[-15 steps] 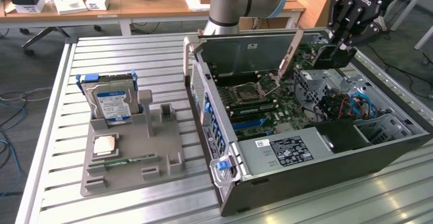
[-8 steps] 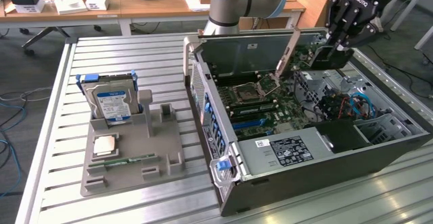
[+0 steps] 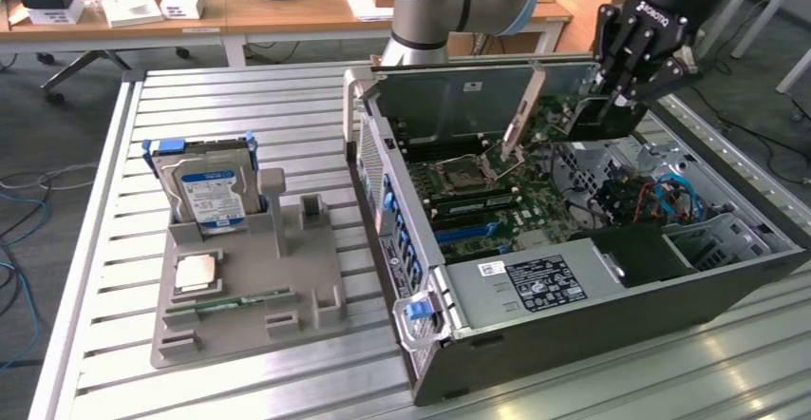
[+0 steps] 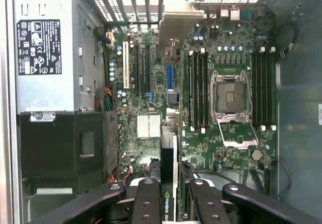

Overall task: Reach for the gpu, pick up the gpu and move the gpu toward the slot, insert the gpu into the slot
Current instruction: 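Insert the gpu into the slot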

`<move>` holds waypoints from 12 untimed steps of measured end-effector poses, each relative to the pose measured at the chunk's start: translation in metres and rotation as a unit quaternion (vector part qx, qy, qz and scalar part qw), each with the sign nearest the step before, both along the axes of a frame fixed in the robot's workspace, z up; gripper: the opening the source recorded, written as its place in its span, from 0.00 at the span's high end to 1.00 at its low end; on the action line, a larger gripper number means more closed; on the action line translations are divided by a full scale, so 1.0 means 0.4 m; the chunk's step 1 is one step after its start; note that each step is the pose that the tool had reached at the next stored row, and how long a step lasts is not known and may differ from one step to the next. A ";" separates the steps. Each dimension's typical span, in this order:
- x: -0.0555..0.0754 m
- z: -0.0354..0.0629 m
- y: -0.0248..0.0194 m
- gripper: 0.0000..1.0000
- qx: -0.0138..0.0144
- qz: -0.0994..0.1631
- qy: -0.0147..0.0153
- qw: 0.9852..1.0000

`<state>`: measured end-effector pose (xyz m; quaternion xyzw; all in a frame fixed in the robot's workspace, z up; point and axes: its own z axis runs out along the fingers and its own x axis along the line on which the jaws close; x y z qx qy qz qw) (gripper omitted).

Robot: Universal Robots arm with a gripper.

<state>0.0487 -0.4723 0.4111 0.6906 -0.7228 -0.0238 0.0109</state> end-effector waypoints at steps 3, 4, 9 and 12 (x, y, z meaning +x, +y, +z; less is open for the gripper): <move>-0.015 -0.014 0.000 0.74 0.000 0.000 0.000 1.000; -0.022 -0.018 0.000 0.74 0.000 0.000 0.000 1.000; -0.050 -0.041 0.000 0.74 0.000 0.000 0.000 1.000; -0.067 -0.055 0.000 0.74 0.000 0.000 0.000 1.000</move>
